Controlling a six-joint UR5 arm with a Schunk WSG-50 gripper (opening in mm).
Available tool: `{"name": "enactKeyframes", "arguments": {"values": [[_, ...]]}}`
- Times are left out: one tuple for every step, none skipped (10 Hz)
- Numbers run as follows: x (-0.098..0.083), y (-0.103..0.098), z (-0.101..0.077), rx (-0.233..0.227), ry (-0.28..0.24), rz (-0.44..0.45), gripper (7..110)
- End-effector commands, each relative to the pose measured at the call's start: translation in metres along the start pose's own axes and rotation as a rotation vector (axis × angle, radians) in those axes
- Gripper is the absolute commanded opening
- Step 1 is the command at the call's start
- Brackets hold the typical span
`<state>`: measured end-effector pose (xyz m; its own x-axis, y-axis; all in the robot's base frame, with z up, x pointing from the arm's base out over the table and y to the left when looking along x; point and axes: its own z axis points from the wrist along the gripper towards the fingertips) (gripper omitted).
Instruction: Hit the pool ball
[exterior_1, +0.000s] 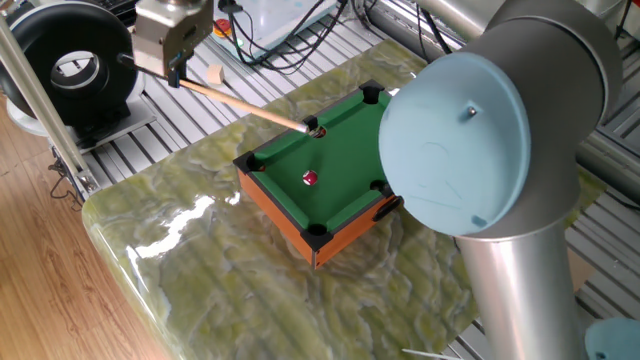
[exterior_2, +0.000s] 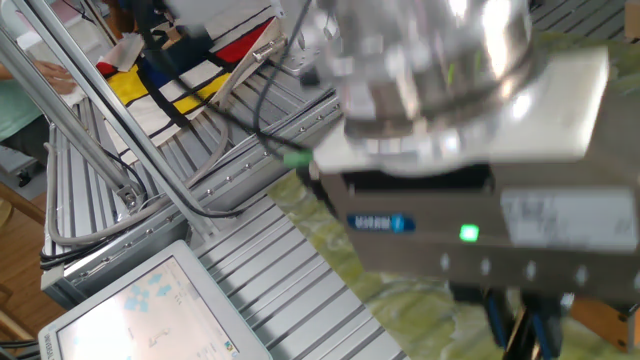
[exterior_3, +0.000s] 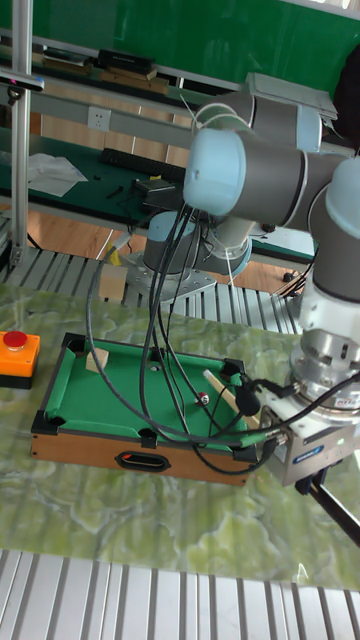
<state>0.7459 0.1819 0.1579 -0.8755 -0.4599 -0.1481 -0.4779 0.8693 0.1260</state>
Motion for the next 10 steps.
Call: {"name": "enactKeyframes", "arguments": {"values": [[0.010,-0.010,0.028,0.036,0.023,0.011,7],[0.015,-0.014,0.039,0.056,0.028,0.011,7],[0.017,-0.012,0.048,0.055,0.024,0.008,7],[0.020,-0.008,0.050,0.056,0.025,0.004,7],[0.024,-0.004,0.052,0.060,0.024,0.009,7],[0.025,-0.003,0.053,0.065,0.023,0.008,7],[0.025,-0.003,0.053,0.066,0.020,0.007,7],[0.024,-0.003,0.056,0.066,0.013,0.007,7],[0.025,-0.001,0.058,0.064,0.010,0.007,7],[0.027,-0.001,0.060,0.070,0.010,0.008,7]]}}
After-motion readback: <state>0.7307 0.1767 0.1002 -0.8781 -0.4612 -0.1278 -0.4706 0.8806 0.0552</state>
